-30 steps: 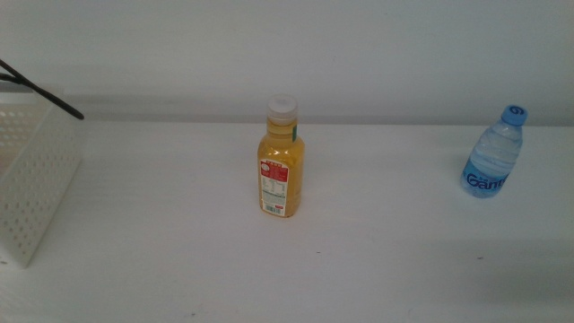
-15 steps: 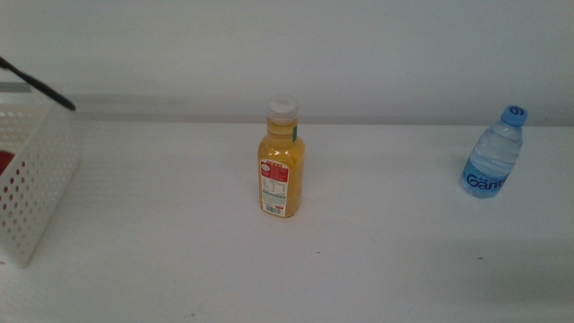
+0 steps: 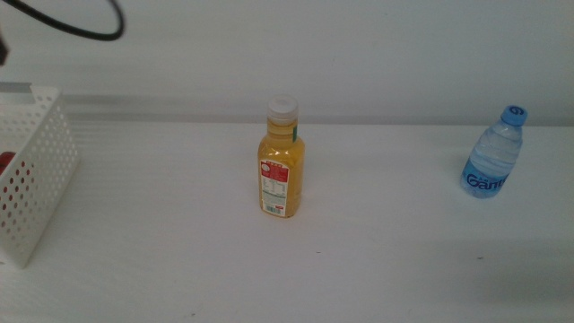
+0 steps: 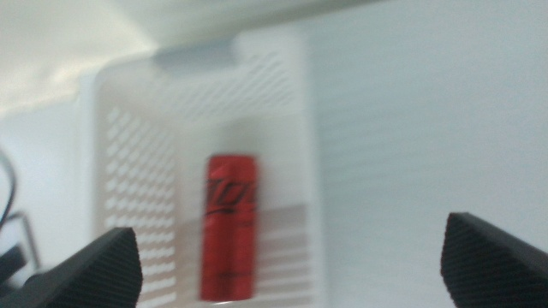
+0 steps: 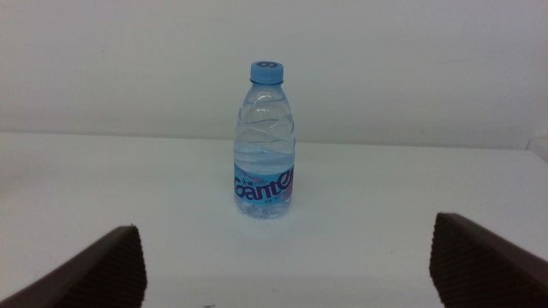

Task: Use arms to grab the bottles and put them into the dustbin to the left of the table.

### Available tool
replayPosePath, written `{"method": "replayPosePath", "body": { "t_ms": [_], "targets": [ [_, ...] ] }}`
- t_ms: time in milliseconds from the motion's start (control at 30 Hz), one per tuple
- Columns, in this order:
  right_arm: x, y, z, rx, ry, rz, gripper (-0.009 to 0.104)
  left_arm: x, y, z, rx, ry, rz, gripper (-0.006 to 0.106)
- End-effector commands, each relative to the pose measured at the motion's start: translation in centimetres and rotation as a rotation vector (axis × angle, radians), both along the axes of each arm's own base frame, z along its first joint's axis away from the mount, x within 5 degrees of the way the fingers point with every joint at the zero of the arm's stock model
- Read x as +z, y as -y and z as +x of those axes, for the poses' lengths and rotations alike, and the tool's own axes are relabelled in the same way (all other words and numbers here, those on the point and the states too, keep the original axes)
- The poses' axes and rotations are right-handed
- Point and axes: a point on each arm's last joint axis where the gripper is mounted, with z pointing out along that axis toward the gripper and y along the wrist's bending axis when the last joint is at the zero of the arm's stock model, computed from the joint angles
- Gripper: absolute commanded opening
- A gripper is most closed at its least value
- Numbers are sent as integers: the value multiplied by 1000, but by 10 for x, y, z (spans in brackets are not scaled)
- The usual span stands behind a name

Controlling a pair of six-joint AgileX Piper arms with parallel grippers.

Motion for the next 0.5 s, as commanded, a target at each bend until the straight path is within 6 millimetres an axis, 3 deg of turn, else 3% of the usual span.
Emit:
{"method": "replayPosePath", "body": {
  "t_ms": [0,267,467],
  "targets": [
    [-12,0,-1,-7,0,-6,88,10,29,-22,-55,6,-42,94],
    [-12,0,-1,-7,0,-6,88,-13,86,-75,-258,262,-28,94],
    [-12,0,-1,-7,0,-6,88,-46,113,-117,-389,495,-65,94]
  ]
}}
